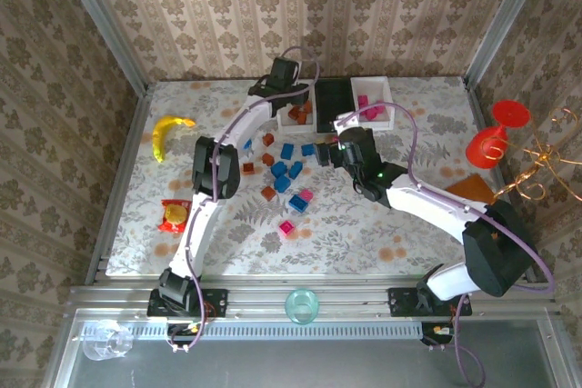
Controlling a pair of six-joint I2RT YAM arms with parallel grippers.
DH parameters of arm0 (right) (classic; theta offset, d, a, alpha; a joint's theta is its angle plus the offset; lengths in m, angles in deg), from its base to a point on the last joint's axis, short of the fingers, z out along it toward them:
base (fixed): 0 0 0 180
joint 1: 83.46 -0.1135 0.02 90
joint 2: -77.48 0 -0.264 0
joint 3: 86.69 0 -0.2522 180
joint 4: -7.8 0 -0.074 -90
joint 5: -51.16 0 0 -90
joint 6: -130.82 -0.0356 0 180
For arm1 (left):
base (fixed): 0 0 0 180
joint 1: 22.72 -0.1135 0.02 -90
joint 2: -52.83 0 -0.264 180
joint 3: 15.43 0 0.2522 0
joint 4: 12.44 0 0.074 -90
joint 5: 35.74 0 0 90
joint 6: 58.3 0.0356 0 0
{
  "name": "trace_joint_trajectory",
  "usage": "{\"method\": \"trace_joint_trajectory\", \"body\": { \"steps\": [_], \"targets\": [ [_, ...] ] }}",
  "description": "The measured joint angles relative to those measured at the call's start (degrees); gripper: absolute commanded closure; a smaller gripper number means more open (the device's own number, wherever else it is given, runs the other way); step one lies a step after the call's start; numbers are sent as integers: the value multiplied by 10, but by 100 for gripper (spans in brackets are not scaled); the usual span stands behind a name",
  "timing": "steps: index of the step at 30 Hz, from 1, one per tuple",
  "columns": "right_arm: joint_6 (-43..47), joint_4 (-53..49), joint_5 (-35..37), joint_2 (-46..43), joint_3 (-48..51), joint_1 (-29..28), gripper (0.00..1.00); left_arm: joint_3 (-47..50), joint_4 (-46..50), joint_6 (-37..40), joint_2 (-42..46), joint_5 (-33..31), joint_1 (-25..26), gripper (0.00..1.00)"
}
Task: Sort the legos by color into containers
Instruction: Place the lego in the container, then pick up the lego from the center of the table.
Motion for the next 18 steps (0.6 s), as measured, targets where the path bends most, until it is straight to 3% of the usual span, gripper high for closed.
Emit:
{"method": "trace_joint_trajectory", "body": {
  "steps": [4, 7, 12, 18],
  "targets": [
    [-14, -22, -19, 2, 0, 0, 0, 82, -1, 3, 68, 10, 0, 28],
    [-30, -26, -39, 22, -1, 0, 0, 254, -36, 3, 193, 20, -2, 25],
    [-51, -77, -71, 133, -71, 1, 0, 562, -147, -10, 444, 46, -12, 21],
    [-70, -133, -97, 258, -201, 14, 0, 749, -212, -30, 593, 77, -57, 19]
  ]
}}
